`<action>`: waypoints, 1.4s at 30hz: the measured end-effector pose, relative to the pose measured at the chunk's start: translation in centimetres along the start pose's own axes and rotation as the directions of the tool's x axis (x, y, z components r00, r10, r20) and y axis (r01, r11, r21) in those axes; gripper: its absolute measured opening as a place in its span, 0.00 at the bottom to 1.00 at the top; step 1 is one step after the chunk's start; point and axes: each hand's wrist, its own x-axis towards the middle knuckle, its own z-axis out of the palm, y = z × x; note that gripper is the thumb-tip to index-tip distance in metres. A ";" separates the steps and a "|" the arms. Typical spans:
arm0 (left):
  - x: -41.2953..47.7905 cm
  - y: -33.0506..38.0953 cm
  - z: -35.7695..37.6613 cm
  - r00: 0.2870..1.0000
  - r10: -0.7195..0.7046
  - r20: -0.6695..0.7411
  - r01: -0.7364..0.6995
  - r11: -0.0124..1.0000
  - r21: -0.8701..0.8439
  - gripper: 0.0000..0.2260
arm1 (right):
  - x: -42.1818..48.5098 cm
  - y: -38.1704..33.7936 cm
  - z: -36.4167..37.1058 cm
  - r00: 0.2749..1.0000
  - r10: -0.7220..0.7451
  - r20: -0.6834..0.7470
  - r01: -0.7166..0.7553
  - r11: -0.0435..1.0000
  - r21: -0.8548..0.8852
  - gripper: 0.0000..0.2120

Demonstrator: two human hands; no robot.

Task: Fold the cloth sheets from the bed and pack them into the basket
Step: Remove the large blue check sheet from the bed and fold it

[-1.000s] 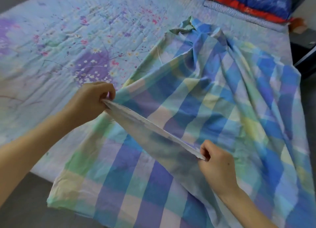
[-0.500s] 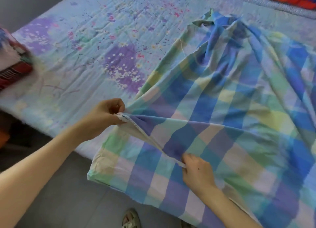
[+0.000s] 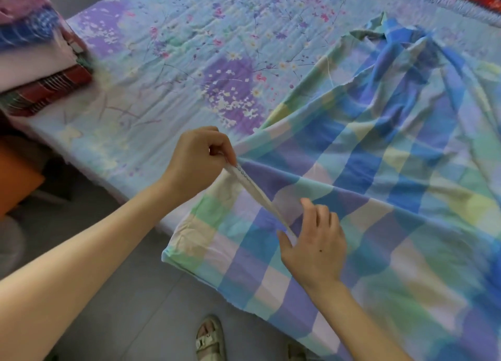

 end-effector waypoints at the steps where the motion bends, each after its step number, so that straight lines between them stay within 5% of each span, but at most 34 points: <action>1: 0.1 0.6 -0.1 0.998 -0.045 0.043 0.047 0.998 -0.029 0.19 | 0.5 -1.4 -0.3 0.999 -0.030 -0.014 0.030 0.999 0.011 0.34; 4: -0.3 2.1 -0.3 0.977 -0.086 0.195 0.109 0.988 -0.111 0.20 | 2.5 -5.8 -0.1 0.992 -0.081 -0.099 0.086 0.995 0.041 0.37; 8: -0.9 2.7 -0.9 0.945 -0.123 0.303 0.201 0.949 -0.242 0.16 | 5.7 -8.5 0.6 0.975 -0.075 -0.208 0.106 0.985 0.139 0.14; 12: -2.6 -3.0 -1.9 0.886 -0.360 0.291 0.457 0.785 -0.418 0.08 | 6.2 -7.4 -0.2 0.957 -0.203 -0.209 0.239 0.957 0.165 0.11; 18: -12.2 -16.6 0.6 0.651 -0.738 0.177 0.749 0.662 0.006 0.12 | 5.2 -11.0 -3.8 0.842 -0.498 -0.210 0.539 0.801 0.260 0.14; 23: -15.9 -23.6 4.1 0.519 -0.769 0.374 0.839 0.542 -0.049 0.36 | 2.1 -18.1 -1.5 0.803 -0.594 -0.043 0.562 0.732 0.386 0.10; 25: -16.6 -25.6 5.5 0.481 -0.762 0.433 0.861 0.504 -0.067 0.36 | 0.9 -19.6 2.0 0.823 -0.560 0.095 0.469 0.764 0.442 0.11; 28: -16.2 -23.4 4.0 0.498 -0.711 0.497 0.855 0.500 -0.141 0.25 | -0.6 -21.1 4.5 0.864 -0.487 0.125 0.360 0.773 0.522 0.14; 31: -16.7 -21.3 2.5 0.608 -0.666 0.432 0.794 0.514 -0.325 0.12 | -2.3 -23.7 4.3 0.878 -0.476 0.042 0.355 0.709 0.609 0.13; 35: -18.8 -22.7 2.1 0.693 -0.624 0.362 0.713 0.520 -0.470 0.15 | -3.4 -23.4 7.7 0.897 -0.357 0.260 0.130 0.777 0.616 0.13; 39: -20.9 -24.4 1.4 0.652 -0.678 0.339 0.737 0.462 -0.494 0.13 | -5.0 -21.4 10.5 0.820 -0.362 0.443 0.098 0.852 0.514 0.18; 42: -21.5 -24.2 0.7 0.661 -0.661 0.356 0.744 0.512 -0.430 0.06 | -6.0 -21.3 10.2 0.820 -0.419 0.390 0.218 0.859 0.464 0.15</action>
